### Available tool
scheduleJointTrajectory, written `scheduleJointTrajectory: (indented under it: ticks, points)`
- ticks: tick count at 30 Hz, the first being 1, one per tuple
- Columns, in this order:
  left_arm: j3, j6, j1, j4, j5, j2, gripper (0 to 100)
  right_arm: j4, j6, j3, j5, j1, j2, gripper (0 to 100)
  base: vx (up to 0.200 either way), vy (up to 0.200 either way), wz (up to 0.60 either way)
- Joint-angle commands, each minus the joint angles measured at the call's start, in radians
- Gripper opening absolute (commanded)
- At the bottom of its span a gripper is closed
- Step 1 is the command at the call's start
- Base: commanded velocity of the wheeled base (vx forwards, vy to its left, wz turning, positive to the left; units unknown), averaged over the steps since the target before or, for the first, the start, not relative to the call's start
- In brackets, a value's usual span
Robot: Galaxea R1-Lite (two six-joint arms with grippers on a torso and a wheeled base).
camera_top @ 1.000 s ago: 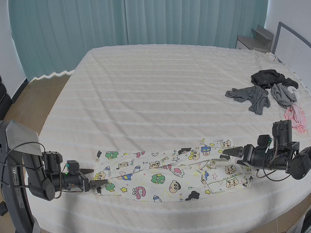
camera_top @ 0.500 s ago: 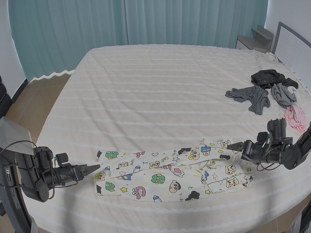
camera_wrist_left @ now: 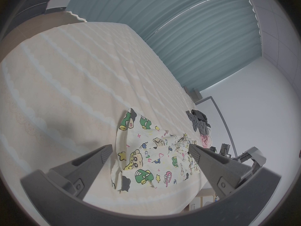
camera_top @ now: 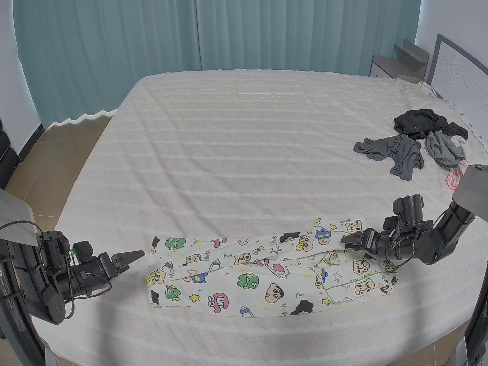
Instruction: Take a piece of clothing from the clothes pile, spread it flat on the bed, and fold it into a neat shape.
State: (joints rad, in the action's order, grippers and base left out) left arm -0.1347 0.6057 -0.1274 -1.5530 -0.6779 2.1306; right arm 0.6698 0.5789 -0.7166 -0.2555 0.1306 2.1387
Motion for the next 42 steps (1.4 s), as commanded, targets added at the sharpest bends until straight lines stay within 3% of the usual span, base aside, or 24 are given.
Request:
scheduleJointTrajectory:
  ticks: [1, 6, 7, 20, 39, 40, 42]
  points:
    - [0.007, 0.009, -0.001, -0.001, 0.001, -0.031, 100, 0.002, 0.018, -0.041, 0.001, 0.004, 0.047, 100, 0.000, 0.000, 0.00]
    - [0.009, 0.011, -0.001, -0.001, 0.001, -0.026, 100, 0.002, 0.041, -0.089, 0.013, 0.004, 0.069, 100, 0.000, 0.000, 0.00]
    - [0.013, 0.011, -0.001, -0.001, 0.001, -0.026, 100, 0.002, 0.044, -0.098, 0.019, 0.004, 0.081, 0, 0.000, 0.000, 0.00]
    - [0.061, 0.008, -0.001, -0.001, 0.004, -0.031, 100, 0.004, 0.048, -0.047, 0.062, -0.020, 0.053, 0, 0.000, 0.000, 0.00]
    - [0.086, 0.000, 0.002, -0.001, 0.041, -0.020, 100, 0.039, 0.048, 0.051, 0.058, -0.089, 0.012, 0, 0.000, 0.000, 0.00]
    - [0.086, 0.000, 0.002, -0.001, 0.043, -0.020, 100, 0.048, 0.048, 0.059, 0.059, -0.094, 0.018, 100, 0.000, 0.000, 0.00]
    - [0.086, 0.000, 0.002, -0.001, 0.043, -0.020, 100, 0.076, 0.050, 0.080, 0.058, -0.098, 0.023, 100, 0.000, 0.000, 0.00]
